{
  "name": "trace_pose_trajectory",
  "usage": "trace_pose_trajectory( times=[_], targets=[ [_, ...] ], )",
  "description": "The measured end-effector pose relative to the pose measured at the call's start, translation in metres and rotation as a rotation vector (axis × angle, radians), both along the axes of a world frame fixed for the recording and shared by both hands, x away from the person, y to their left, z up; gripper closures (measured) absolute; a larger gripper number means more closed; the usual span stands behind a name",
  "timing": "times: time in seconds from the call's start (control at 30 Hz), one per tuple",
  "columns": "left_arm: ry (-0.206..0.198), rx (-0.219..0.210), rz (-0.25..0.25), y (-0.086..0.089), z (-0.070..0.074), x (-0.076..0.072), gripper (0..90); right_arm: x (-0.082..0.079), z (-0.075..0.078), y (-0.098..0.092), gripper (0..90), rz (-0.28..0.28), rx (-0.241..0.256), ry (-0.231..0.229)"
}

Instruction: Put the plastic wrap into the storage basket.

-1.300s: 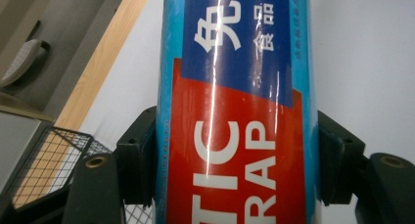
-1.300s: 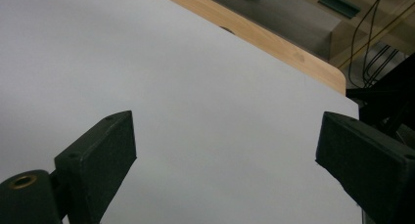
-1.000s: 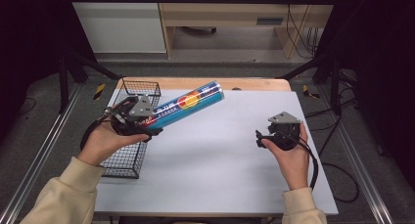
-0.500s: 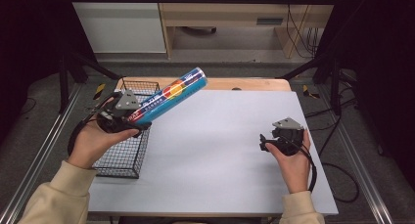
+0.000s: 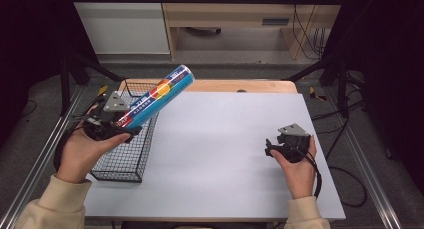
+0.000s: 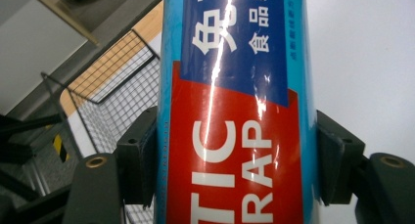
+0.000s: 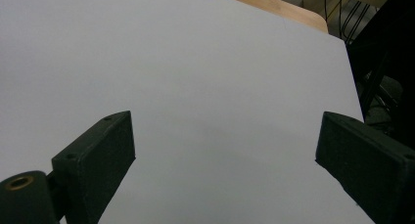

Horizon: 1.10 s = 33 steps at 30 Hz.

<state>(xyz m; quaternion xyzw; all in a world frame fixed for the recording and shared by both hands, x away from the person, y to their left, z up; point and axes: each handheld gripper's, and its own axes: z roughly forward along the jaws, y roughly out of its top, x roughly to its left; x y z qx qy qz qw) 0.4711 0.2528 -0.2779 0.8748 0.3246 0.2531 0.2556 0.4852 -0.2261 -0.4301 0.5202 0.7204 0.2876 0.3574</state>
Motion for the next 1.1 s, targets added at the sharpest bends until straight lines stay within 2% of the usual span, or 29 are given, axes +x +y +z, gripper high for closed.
trace_pose_trajectory(
  times=[0.1,0.23,0.27,0.3,0.4,0.5,0.6,0.77,0.9,1.1],
  targets=[
    [0.01,-0.01,0.032,0.004,-0.001,-0.003,32.0,0.0,-0.001,0.001,8.0,0.003,-0.006,-0.005],
    [0.028,0.025,0.082,0.009,-0.004,-0.007,32.0,-0.001,-0.001,0.004,8.0,0.003,0.002,0.002],
    [0.033,0.037,0.092,0.01,-0.005,-0.008,32.0,0.0,-0.001,0.003,8.0,0.014,-0.014,-0.004],
    [0.037,0.045,0.101,0.01,-0.006,-0.009,32.0,-0.001,-0.001,0.003,8.0,0.004,0.0,0.002],
    [0.049,0.059,0.112,0.014,-0.009,-0.011,32.0,-0.001,-0.002,0.003,8.0,-0.001,0.008,0.004],
    [0.059,0.048,0.121,0.018,-0.012,-0.012,32.0,-0.002,-0.002,0.003,8.1,-0.005,0.02,0.01],
    [0.052,0.073,0.147,0.019,-0.013,-0.014,32.0,-0.003,-0.003,0.003,8.3,-0.002,0.021,0.009],
    [0.052,0.088,0.186,0.022,-0.016,-0.017,32.0,-0.003,-0.002,0.003,8.6,-0.004,0.028,0.007],
    [0.067,0.071,0.207,0.027,-0.021,-0.016,32.0,-0.003,-0.002,0.003,8.7,-0.001,0.03,0.007],
    [0.07,0.079,0.218,0.03,-0.03,-0.013,32.0,-0.002,-0.002,0.002,8.9,0.0,0.031,0.004]
  ],
)
